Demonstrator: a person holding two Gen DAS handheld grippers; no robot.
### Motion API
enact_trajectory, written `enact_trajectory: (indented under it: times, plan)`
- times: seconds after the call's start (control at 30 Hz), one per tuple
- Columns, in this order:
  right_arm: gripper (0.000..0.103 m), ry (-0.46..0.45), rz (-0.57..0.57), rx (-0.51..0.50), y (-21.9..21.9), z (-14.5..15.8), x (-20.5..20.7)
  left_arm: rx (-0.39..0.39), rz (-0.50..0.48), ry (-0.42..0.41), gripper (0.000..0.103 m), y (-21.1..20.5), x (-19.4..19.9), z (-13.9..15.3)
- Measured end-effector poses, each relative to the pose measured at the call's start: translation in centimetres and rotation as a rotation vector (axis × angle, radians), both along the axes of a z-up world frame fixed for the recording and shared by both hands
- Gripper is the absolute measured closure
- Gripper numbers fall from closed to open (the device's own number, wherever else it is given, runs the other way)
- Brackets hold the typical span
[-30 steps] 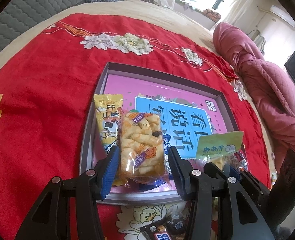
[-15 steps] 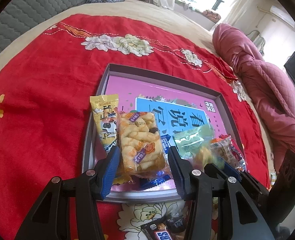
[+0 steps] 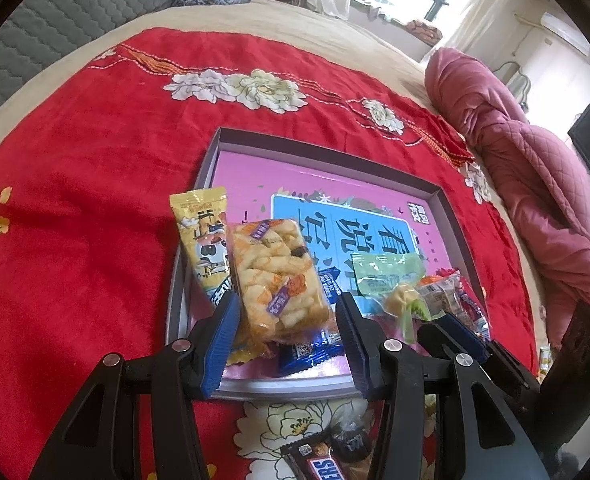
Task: Organize snacks
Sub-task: 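Open the right tool releasing the green-card bag into the box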
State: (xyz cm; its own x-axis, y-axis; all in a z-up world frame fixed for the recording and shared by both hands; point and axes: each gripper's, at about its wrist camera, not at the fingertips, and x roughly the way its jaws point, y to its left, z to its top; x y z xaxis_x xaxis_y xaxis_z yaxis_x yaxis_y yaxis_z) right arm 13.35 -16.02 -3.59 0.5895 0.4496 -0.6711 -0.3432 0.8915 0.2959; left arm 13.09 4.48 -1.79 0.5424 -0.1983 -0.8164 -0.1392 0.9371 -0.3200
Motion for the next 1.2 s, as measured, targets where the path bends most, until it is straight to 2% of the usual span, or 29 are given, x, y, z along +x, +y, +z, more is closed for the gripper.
enact_trajectory:
  times: [0.5,0.63,0.87,1.03,1.2]
  plan:
    - [0.063,-0.049,0.007,0.021,-0.6,1.6,-0.8,0.006,-0.002,0.0,0.051,0.3,-0.6,0.6]
    - [0.056,-0.062,-0.01,0.033,-1.3,2.1,-1.0,0.01,-0.003,-0.001,0.051,0.4,-0.9,0.9]
    - [0.056,-0.079,-0.046,0.054,-2.8,2.9,-1.0,0.022,0.001,-0.012,0.051,0.4,-1.2,1.5]
    - [0.05,-0.089,-0.064,0.055,-3.4,3.3,-1.2,0.028,0.004,-0.015,0.051,0.6,-1.5,2.0]
    - [0.047,-0.104,-0.079,0.059,-4.0,4.0,-1.5,0.03,0.007,-0.022,0.047,0.7,-1.9,2.5]
